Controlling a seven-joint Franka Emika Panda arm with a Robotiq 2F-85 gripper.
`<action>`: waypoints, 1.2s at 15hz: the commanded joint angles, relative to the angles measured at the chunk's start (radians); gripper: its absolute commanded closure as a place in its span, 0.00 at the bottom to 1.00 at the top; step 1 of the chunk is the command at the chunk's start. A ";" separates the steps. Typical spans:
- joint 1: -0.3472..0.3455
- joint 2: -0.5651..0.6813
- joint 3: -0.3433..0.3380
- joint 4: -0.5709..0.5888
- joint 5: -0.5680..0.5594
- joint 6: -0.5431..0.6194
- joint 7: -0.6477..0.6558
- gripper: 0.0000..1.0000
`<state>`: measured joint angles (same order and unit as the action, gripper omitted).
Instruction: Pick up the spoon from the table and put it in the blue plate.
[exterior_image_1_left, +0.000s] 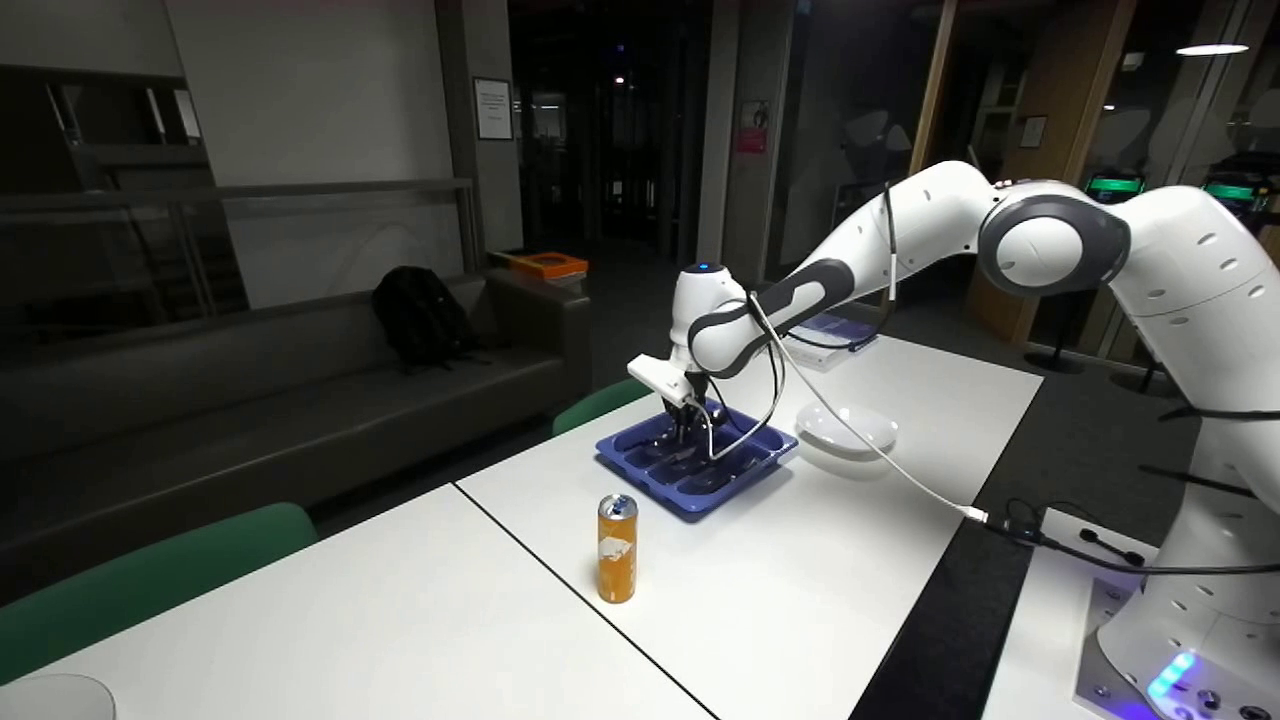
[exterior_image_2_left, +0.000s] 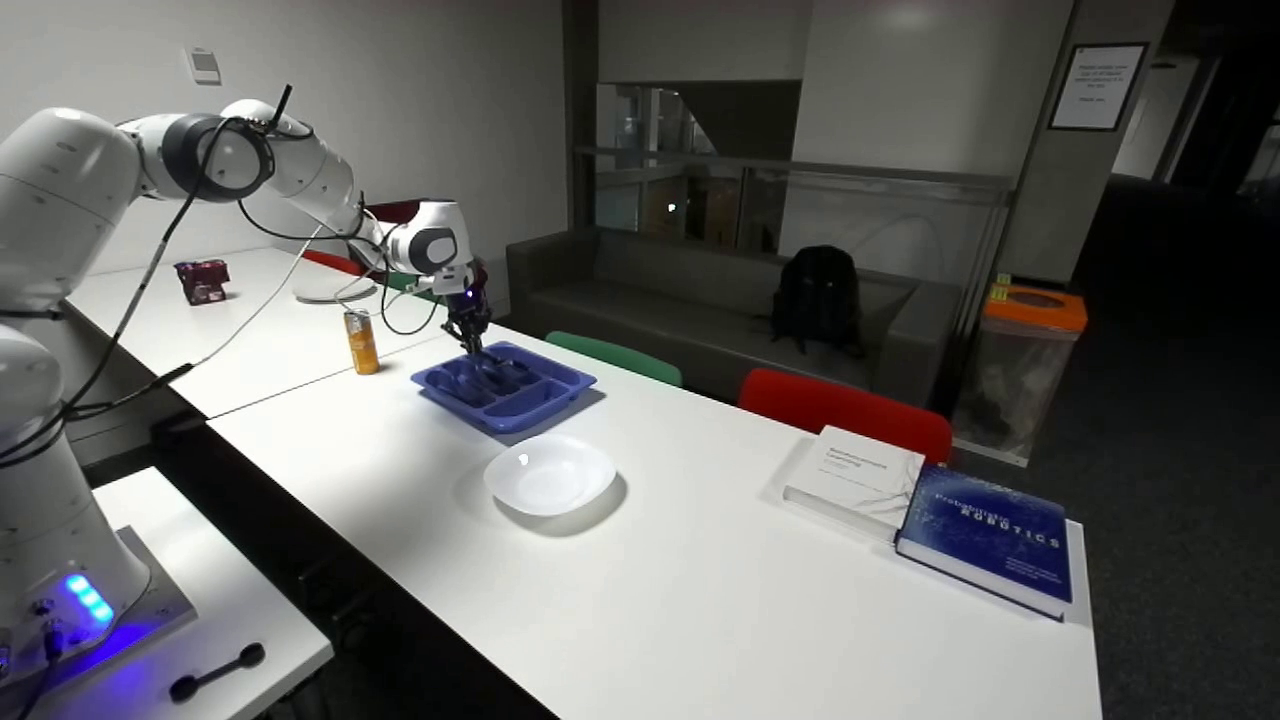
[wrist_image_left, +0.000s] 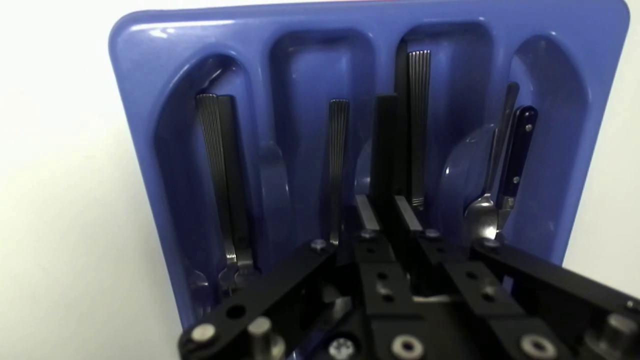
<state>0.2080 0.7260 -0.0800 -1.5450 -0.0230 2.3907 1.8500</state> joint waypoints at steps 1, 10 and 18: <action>-0.004 0.021 0.003 0.037 0.012 -0.037 -0.010 0.97; -0.010 0.066 0.007 0.081 0.017 -0.071 -0.021 0.97; -0.013 0.134 0.012 0.163 0.016 -0.151 -0.030 0.97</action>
<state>0.2080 0.8302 -0.0798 -1.4462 -0.0230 2.2997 1.8497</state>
